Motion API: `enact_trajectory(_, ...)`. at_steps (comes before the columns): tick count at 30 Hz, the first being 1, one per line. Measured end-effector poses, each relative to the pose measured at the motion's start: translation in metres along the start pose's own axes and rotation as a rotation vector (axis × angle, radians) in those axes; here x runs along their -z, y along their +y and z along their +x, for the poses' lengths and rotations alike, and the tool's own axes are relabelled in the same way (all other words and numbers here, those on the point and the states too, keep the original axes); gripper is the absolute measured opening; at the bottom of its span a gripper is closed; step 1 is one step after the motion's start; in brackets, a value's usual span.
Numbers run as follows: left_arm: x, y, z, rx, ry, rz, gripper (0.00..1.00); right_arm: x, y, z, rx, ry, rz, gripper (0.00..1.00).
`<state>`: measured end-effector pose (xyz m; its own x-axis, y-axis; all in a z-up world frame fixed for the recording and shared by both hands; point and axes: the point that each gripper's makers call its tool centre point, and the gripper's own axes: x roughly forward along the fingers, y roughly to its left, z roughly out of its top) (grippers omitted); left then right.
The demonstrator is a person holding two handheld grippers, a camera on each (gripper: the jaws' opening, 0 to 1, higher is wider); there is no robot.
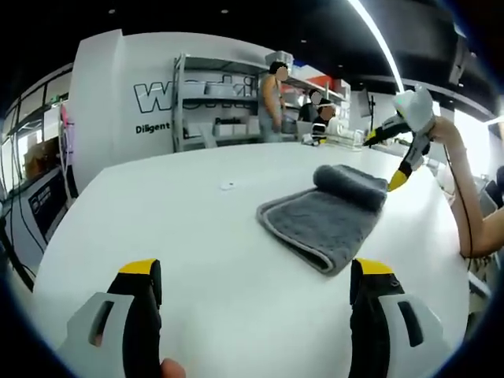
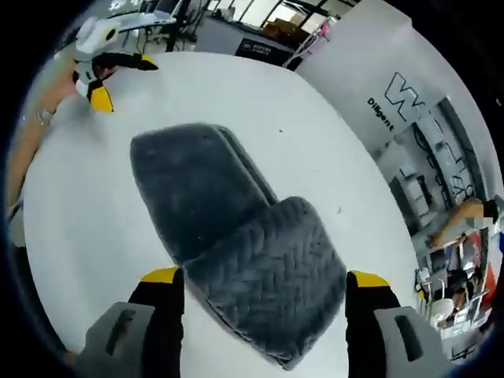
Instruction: Open the folded towel by lifting each exposed corner and separating the folded layers until the towel lies flat within the target outline without major curled edges
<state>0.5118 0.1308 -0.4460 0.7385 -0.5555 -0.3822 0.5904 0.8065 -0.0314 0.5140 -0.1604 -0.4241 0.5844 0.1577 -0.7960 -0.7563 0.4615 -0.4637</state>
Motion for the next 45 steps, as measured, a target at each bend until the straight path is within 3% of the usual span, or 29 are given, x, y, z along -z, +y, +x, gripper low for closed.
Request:
enact_trajectory(4,0.0,0.002,0.0,-0.005,0.004,-0.001,0.98,-0.008,0.009,0.007,-0.03,0.01,-0.036,0.63)
enact_trajectory(7,0.002,0.002,0.0,-0.007,0.01,-0.005,0.98,-0.011,0.018,0.015,-0.076,0.017,-0.08,0.45)
enact_trajectory(11,0.003,0.003,0.0,-0.009,0.013,-0.007,0.98,-0.01,0.022,0.024,-0.097,0.04,-0.064,0.35)
enact_trajectory(14,0.003,0.003,0.0,-0.009,0.013,-0.007,0.98,0.0,0.026,0.032,-0.125,0.076,-0.004,0.28)
enact_trajectory(17,0.003,0.002,0.0,-0.009,0.015,-0.009,0.98,0.01,0.028,0.041,-0.149,0.109,0.037,0.27)
enact_trajectory(27,0.004,0.005,0.001,-0.014,0.021,-0.011,0.98,0.017,0.039,0.042,-0.181,0.093,0.103,0.2)
enact_trajectory(35,0.005,0.004,0.002,-0.013,0.024,-0.014,0.98,0.021,0.031,0.04,-0.18,0.077,0.118,0.07)
enact_trajectory(45,0.007,0.005,0.002,-0.013,0.028,-0.019,0.97,0.021,0.014,0.024,-0.146,0.007,0.163,0.05)
